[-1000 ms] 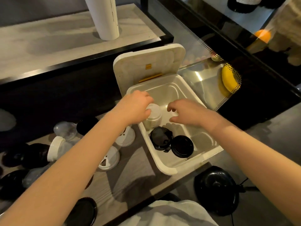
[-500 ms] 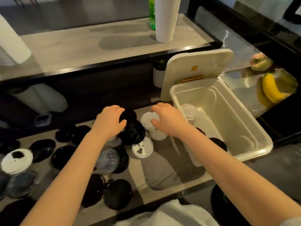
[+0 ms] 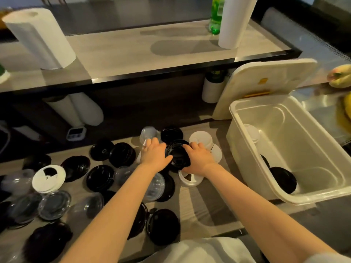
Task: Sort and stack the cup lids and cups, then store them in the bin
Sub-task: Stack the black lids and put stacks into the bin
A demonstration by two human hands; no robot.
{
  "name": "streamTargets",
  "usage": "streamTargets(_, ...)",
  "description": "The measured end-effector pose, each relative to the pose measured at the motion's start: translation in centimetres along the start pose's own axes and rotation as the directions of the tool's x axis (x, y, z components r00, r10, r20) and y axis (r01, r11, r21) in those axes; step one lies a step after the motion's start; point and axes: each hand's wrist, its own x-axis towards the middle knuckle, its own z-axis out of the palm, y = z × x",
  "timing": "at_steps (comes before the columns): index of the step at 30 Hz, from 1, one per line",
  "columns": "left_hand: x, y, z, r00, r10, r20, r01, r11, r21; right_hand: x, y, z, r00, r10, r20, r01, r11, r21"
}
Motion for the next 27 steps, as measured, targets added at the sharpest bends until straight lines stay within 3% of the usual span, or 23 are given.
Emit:
streamTargets(5,2.3,1.0,0.8,0.998,0.049,-0.025,-0.044,0.982,0.186,-0.1,1.0,1.0,0.999,0.000,-0.050,0.011,0.978,0.206)
streamTargets(10,2.8,1.6,1.5,0.995,0.069,-0.073,-0.061,0.992,0.109,-0.5,1.6,1.5,0.996,0.007,-0.087,0.033,0.896,0.444)
streamTargets(12,2.7,1.9,1.6,0.991,0.042,-0.125,-0.037,0.998,0.043,-0.8,1.7,1.5,0.994,0.066,-0.089,0.004,0.782,0.623)
streamTargets(14,2.5,1.8,1.7,0.986,0.018,-0.168,-0.021,1.000,-0.018,-1.1,1.4,1.1,0.983,0.175,-0.057,-0.062,0.604,0.795)
streamTargets(16,2.2,1.7,1.6,0.980,0.013,-0.196,-0.027,0.997,-0.071,-0.7,1.1,0.9,0.952,0.305,-0.037,-0.115,0.464,0.878)
streamTargets(20,1.3,1.1,1.3,0.978,0.039,-0.204,-0.075,0.983,-0.168,0.4,0.8,0.4,0.917,0.393,0.070,-0.222,0.356,0.908)
streamTargets(22,0.5,0.6,0.8,0.974,0.017,-0.227,-0.083,0.956,-0.280,0.5,0.6,-0.3,0.928,0.372,0.032,-0.184,0.381,0.906)
streamTargets(24,-0.5,0.1,-0.5,0.966,-0.129,-0.226,-0.009,0.851,-0.525,0.0,0.1,-1.5,0.937,0.326,-0.127,-0.048,0.478,0.877)
streamTargets(25,-0.9,-0.1,-1.2,0.957,-0.232,-0.176,0.056,0.739,-0.671,-0.4,-0.2,-2.1,0.921,0.296,-0.255,0.050,0.558,0.829)
streamTargets(27,-1.3,0.0,-2.5,0.924,-0.372,0.087,0.243,0.396,-0.886,-1.2,-0.9,-2.9,0.827,0.199,-0.526,0.222,0.743,0.631)
